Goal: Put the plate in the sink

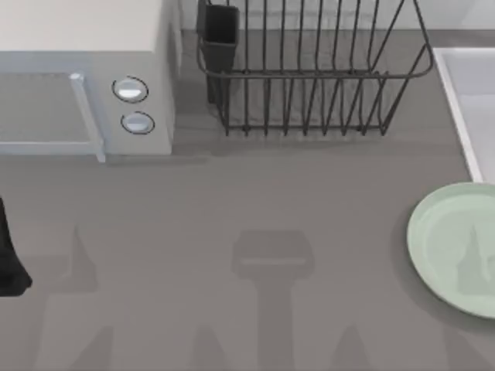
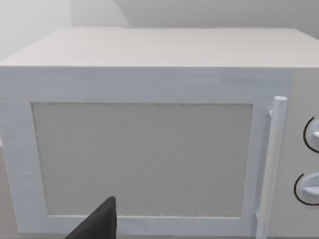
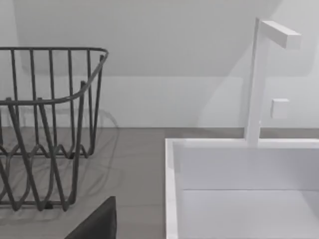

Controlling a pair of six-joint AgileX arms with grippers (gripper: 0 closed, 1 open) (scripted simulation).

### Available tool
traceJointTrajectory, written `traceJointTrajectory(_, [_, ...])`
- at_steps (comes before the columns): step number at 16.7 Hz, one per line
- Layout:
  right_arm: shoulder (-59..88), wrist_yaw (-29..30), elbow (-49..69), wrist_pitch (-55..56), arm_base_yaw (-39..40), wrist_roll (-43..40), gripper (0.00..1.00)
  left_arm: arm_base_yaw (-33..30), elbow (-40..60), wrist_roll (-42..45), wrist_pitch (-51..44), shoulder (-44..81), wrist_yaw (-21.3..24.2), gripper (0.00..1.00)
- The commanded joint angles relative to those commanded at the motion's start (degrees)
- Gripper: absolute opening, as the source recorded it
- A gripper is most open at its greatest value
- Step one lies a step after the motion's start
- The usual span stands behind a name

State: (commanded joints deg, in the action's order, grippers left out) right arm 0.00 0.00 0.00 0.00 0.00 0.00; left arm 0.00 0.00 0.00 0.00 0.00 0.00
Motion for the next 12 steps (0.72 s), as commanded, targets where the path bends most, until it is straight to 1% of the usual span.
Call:
traceJointTrajectory(9, [0.02, 0.0, 0.02, -0.01, 0.0, 0.0, 1.0, 0.0, 0.0, 0.0, 0.0, 0.0, 0.0, 1.0])
traceJointTrajectory(12, [3.64, 0.0, 3.42, -2.77, 0.95, 0.98, 1.0, 0.0, 0.0, 0.0, 0.0, 0.0, 0.0, 1.0])
